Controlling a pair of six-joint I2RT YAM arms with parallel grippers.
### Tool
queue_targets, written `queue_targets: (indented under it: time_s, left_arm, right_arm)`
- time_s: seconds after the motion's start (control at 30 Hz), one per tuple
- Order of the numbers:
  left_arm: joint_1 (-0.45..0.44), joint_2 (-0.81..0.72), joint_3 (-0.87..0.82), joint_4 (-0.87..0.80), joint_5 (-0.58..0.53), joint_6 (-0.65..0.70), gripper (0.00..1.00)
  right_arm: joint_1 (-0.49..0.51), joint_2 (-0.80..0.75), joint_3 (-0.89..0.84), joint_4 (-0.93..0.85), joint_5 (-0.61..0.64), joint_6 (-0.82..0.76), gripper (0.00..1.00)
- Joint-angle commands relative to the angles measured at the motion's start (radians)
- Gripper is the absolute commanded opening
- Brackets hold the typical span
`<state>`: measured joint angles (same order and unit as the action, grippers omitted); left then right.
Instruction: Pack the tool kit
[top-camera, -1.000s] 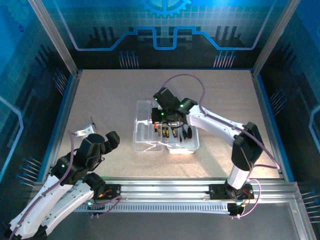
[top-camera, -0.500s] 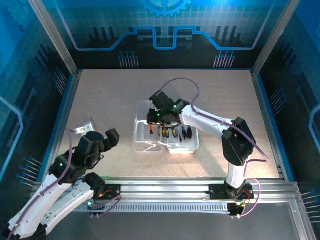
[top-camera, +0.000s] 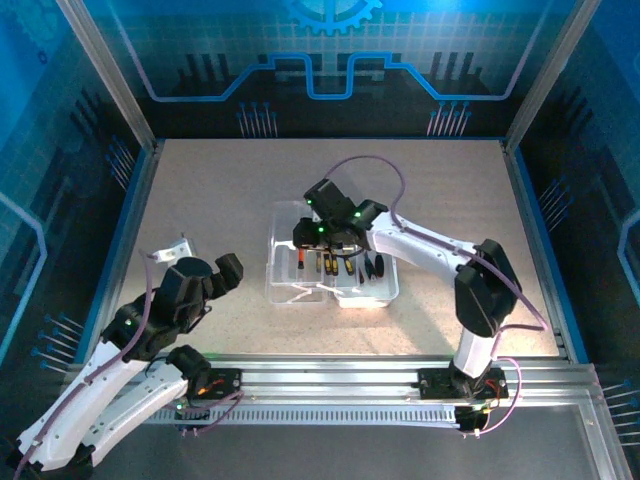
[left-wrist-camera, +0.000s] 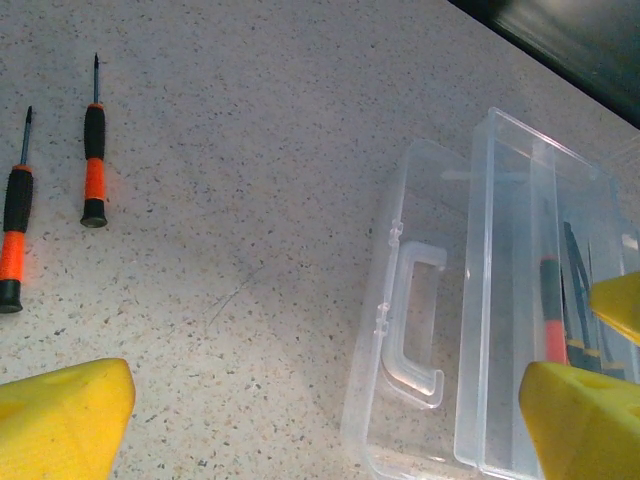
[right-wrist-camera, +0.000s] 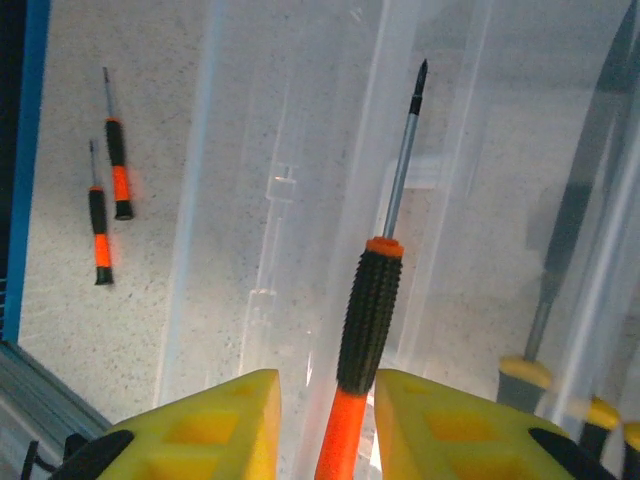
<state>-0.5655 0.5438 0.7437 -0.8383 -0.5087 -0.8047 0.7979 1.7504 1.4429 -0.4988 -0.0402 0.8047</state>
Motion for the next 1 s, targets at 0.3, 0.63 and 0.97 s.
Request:
queue_targets:
  time_s: [0.3,0.63,0.97]
  left_arm:
    - [0.142,0.16,0.062,-0.027,-0.097,0.009,0.92]
    - [0.619,0.538,0.11,0.084,0.233,-0.03,0.77]
    - [0.915,0.825,0.061,0.281,0.356,0.041,0.53]
  right_arm:
    - [-0.145,-0.394,-0.367,0.227,-0.094,-0.191,0.59]
    - [-0.294,-0.423,-0.429,0.124,-0.151,-0.135,0.48]
    - [-0.342,-0.587,-0.557,0.054,-0.104,-0.132,0.39]
